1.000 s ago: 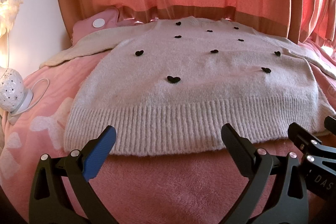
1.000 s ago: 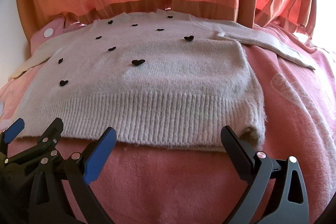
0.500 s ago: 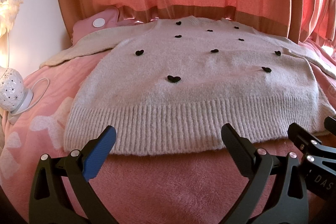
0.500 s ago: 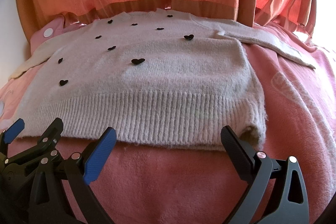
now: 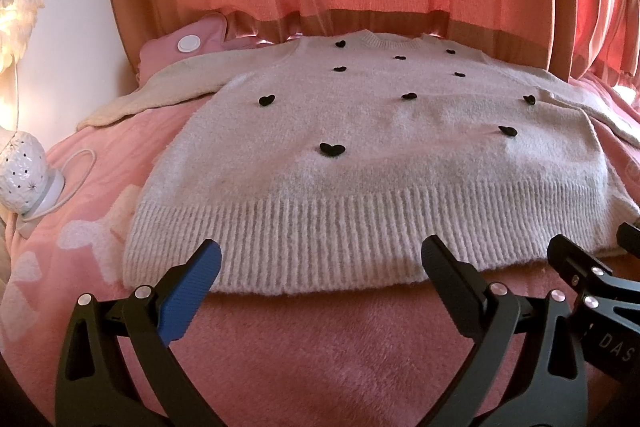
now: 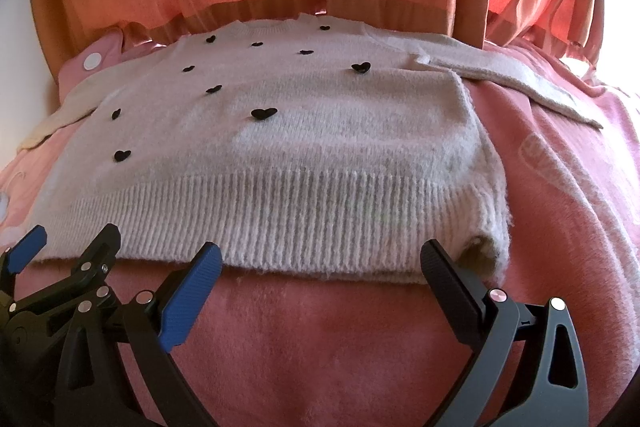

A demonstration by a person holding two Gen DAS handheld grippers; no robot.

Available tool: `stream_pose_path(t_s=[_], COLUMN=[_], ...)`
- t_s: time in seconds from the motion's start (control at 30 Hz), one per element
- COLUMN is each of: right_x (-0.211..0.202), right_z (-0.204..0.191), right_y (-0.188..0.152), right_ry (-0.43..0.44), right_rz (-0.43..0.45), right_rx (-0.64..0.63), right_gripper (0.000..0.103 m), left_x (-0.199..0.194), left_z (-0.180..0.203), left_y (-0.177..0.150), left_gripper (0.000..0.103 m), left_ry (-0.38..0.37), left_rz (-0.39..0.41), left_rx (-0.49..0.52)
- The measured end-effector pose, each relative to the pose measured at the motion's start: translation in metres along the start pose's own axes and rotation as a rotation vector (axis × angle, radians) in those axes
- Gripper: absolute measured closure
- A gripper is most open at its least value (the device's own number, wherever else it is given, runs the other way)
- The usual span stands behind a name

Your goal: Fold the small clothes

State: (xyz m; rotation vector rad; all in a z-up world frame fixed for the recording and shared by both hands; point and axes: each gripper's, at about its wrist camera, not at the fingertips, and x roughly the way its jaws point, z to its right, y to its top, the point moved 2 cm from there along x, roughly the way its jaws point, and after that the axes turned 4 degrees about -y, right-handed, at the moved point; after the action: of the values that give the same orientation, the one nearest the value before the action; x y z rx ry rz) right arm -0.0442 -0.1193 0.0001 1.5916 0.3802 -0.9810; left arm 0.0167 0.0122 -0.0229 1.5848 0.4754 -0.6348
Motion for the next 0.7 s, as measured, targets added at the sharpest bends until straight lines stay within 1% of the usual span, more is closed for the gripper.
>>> stream_pose_path(t_s=[0.37,0.43,0.47,0.53,0.57,0.63,0.67,0.7], right_x=[0.0,-0.002,-0.003,-0.013,-0.022,-0.032,-0.032,-0.029], right_z=[0.002,0.005,0.008,0.022,0.039,0.073,0.1,0.122], right_y=[0.001,0.003,0.007,0.018,0.03,0.05,0.064,0.075], right_ry=[0.006,0.027,0.057,0.137,0.157,0.155,0.143,0.142], right_rz=[-0.015,-0.026,-0.036,-0.039,-0.008,0.042,0.061,0.062], right_rx=[0.009,0.016,0.026,0.085,0.143,0.229,0.286,0.338], right_gripper=[0.005,0.005,0.005,0.008,0.008,0.006,0.005,0.005], left_x=[-0.001,-0.002,-0.004,-0.009,-0.013,-0.02,-0.022,-0.022], left_z=[-0.001,-0.002,-0.003,-0.006,-0.01,-0.015,-0.017,-0.019], left_y=[0.001,0.002,0.004,0.012,0.018,0.032,0.04,0.049], left_gripper=[0.005,0.005,0.005,0.005,0.005,0.005,0.005,0.005], left_ry=[0.004,-0.004,-0.022,-0.083,-0.113,-0.166,-0.186,-0.204], left_rz=[-0.005,-0.005,-0.006,-0.016,-0.013,0.006,0.012,0.018], left_rx=[0.005,0.002,-0.004,-0.036,-0.055,-0.076,-0.08,-0.082])
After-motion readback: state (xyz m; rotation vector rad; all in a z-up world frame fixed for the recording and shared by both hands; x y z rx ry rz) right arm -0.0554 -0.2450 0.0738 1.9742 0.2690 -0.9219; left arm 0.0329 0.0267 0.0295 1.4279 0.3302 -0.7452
